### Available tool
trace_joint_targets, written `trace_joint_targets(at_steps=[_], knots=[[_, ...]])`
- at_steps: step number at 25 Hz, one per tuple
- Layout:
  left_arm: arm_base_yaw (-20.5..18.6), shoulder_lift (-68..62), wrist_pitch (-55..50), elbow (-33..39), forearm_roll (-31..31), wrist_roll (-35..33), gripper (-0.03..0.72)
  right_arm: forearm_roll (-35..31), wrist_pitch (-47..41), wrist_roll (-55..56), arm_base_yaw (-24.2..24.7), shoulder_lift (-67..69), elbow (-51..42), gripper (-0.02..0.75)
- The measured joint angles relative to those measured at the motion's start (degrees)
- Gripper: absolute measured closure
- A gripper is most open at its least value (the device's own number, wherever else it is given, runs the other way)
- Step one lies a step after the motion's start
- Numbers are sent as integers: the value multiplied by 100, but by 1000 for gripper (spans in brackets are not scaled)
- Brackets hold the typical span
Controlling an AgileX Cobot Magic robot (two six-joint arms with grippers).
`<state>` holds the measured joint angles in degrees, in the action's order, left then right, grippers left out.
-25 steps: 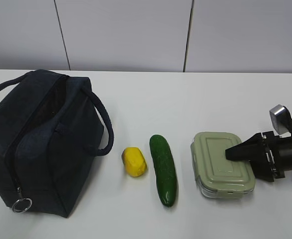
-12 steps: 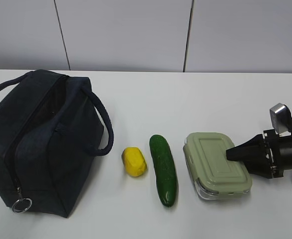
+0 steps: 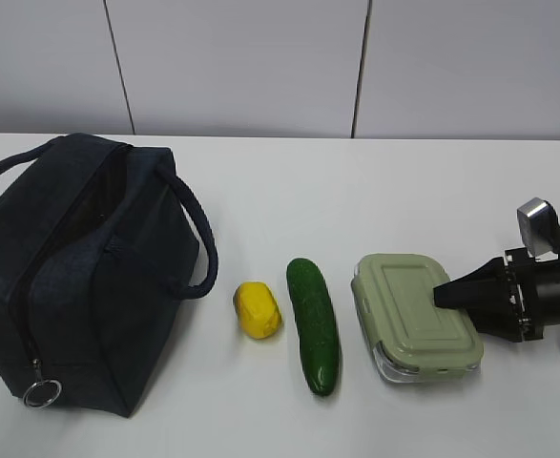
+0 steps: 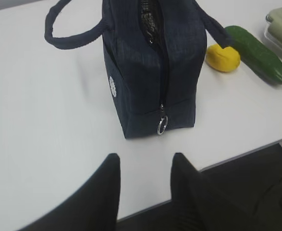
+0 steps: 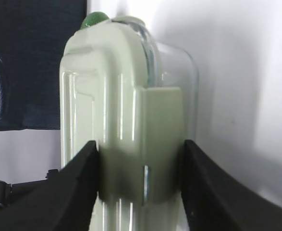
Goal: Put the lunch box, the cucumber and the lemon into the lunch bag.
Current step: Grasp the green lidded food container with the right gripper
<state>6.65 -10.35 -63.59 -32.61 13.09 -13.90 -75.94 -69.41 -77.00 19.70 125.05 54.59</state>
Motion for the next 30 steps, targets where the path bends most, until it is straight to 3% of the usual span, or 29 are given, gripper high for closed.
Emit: trace_joint_targets(at_steps=[12, 18, 30], knots=[[0, -3706, 133, -1710, 447, 0, 449, 0, 0, 10, 0, 0, 0, 351], [0, -5278, -401, -2651, 460, 0, 448, 0, -16, 10, 0, 0, 0, 351], [0, -6925, -344, -3084, 231, 0, 339, -4, -16, 21, 0, 0, 0, 351]])
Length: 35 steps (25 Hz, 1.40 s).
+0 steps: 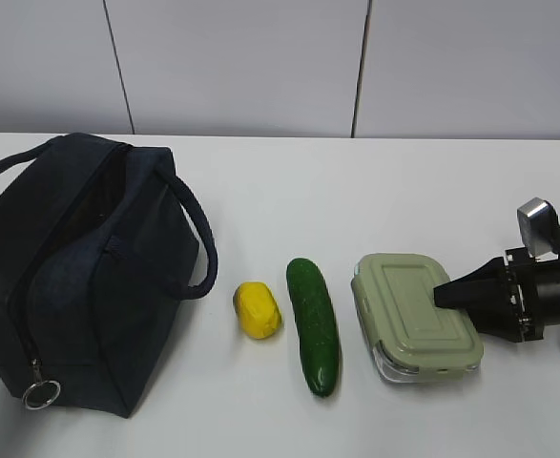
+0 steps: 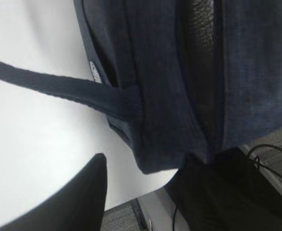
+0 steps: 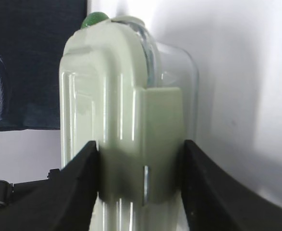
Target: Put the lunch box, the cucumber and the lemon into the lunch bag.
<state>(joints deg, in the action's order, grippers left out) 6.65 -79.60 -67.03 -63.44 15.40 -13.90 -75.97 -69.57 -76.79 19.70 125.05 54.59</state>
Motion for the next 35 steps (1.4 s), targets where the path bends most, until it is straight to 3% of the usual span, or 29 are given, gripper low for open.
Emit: trace_joint_targets(at_steps=[12, 14, 18, 20, 28, 35], knots=[[0, -784, 475, -13, -20, 0, 351, -9, 0, 10, 0, 0, 0, 351], [0, -856, 488, -13, -20, 0, 418, -9, 0, 45, 0, 0, 0, 351], [0, -854, 491, -121, -52, 0, 641, -9, 0, 70, -2, 0, 0, 351], [0, -866, 464, -284, -154, 0, 675, -9, 0, 105, -2, 0, 0, 351], [0, -888, -43, -1401, -764, 240, 685, -9, 0, 194, -12, 0, 0, 351], [81, -888, -120, -1480, -1140, 477, 686, -45, 0, 276, -57, 0, 0, 353]])
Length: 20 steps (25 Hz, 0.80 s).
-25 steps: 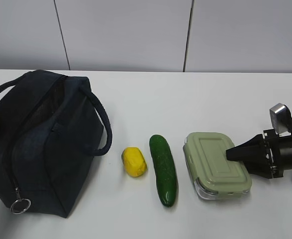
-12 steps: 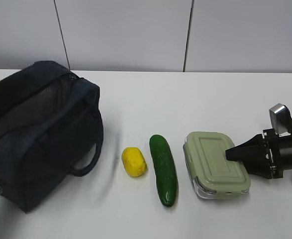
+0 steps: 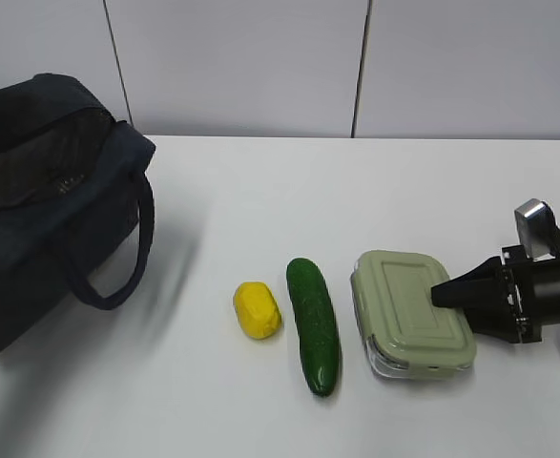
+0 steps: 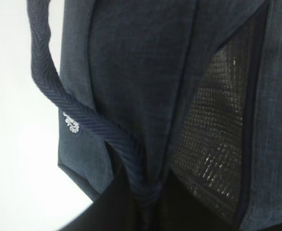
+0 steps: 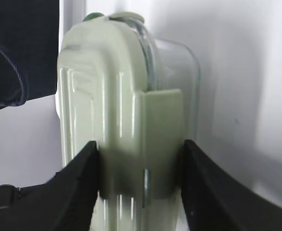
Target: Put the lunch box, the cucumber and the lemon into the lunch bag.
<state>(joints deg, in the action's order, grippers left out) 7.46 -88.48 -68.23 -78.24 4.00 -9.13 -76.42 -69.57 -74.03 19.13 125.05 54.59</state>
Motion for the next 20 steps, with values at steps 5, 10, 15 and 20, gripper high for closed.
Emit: trace_joint_targets(at_steps=[5, 10, 15, 20], knots=[[354, -141, 23, 0, -218, 219, 686, -113, 46, 37, -237, 0, 0, 353], [654, -306, 48, 0, -461, 446, 687, -123, 84, 48, -287, -38, 0, 353], [689, -319, 126, 0, -484, 513, 687, -112, 388, 97, -299, -288, 0, 354], [689, -319, 126, -9, -484, 513, 687, -136, 497, 291, -299, -351, 0, 354]])
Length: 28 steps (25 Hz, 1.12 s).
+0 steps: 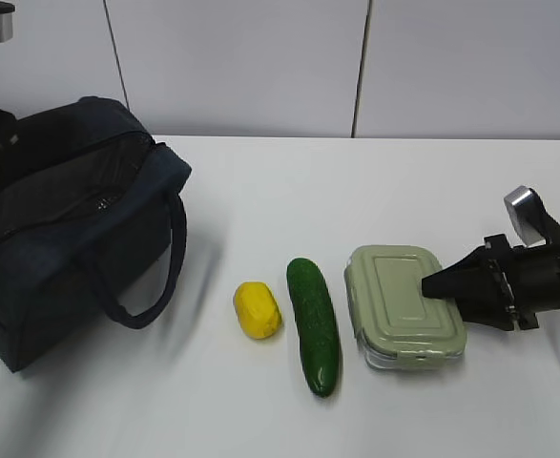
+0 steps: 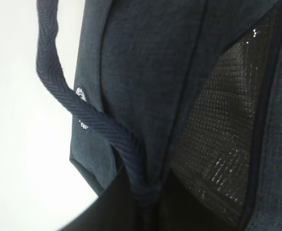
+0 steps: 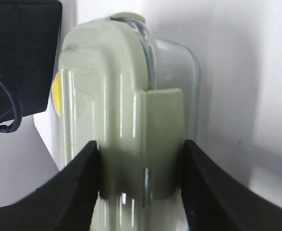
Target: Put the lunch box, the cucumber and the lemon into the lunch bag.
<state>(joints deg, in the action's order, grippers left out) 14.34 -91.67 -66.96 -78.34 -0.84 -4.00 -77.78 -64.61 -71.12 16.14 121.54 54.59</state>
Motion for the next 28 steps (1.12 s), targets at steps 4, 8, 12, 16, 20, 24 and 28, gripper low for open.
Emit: trace_joint_targets(at_steps=[4, 8, 12, 16, 20, 24, 28], knots=[[0, 0, 0, 0, 0, 4, 687, 0, 0, 101, 0, -9, 0, 354], [0, 0, 0, 0, 0, 13, 687, -40, 37, 175, 0, -38, 0, 354], [0, 0, 0, 0, 0, 13, 687, -78, 74, 186, 0, -251, -8, 355], [0, 0, 0, 0, 0, 13, 687, -140, 74, 221, 0, -382, -8, 354], [0, 0, 0, 0, 0, 13, 687, -168, 74, 260, 0, -501, -8, 354], [0, -8, -12, 0, 23, 13, 687, -285, 74, 307, 0, -727, -8, 355], [0, -84, -36, 0, 35, 13, 687, -356, 74, 384, 0, -911, -8, 355]])
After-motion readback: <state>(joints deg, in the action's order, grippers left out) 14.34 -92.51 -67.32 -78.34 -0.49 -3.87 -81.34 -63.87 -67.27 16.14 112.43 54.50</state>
